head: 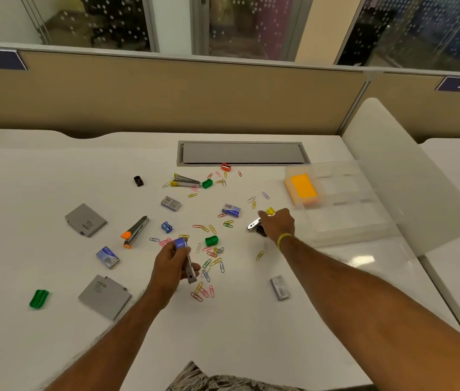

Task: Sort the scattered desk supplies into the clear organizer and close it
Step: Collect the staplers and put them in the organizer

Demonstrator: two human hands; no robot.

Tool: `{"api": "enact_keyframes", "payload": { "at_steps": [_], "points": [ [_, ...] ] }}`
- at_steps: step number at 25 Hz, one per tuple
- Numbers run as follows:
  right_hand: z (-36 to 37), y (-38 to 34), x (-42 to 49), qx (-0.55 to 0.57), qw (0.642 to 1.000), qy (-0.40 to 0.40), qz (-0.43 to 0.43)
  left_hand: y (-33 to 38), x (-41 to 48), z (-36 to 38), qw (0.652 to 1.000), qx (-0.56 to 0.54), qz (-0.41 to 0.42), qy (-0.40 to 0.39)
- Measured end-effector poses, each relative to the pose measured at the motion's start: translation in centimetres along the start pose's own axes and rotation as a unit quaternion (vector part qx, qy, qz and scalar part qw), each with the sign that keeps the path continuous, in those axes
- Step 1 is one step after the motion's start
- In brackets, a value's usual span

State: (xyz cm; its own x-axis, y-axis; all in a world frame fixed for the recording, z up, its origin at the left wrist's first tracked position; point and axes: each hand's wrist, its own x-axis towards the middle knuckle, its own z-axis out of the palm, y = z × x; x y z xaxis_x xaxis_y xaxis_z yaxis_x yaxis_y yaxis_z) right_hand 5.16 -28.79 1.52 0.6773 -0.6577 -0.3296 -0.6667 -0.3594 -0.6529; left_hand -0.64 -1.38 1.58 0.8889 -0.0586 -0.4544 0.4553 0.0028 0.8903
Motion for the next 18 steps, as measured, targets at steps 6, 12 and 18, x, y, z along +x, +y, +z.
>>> {"api": "enact_keyframes", "payload": {
  "at_steps": [6,12,18],
  "points": [
    [0.7,-1.1,2.9,-0.049,0.999,-0.015,-0.017,0.5,2.1,-0.1,0.997,-0.044,-0.040,0.045],
    [0.9,-1.8,3.9,-0.047,0.996,-0.037,-0.059,1.5,3.8,-0.5,0.993,-0.035,-0.099,0.061],
    [0.6,-4.7,0.0,-0.013,0.964,-0.092,-0.248,3.2,3.2,-0.2,0.979,-0.126,-0.148,0.055]
  ]
}}
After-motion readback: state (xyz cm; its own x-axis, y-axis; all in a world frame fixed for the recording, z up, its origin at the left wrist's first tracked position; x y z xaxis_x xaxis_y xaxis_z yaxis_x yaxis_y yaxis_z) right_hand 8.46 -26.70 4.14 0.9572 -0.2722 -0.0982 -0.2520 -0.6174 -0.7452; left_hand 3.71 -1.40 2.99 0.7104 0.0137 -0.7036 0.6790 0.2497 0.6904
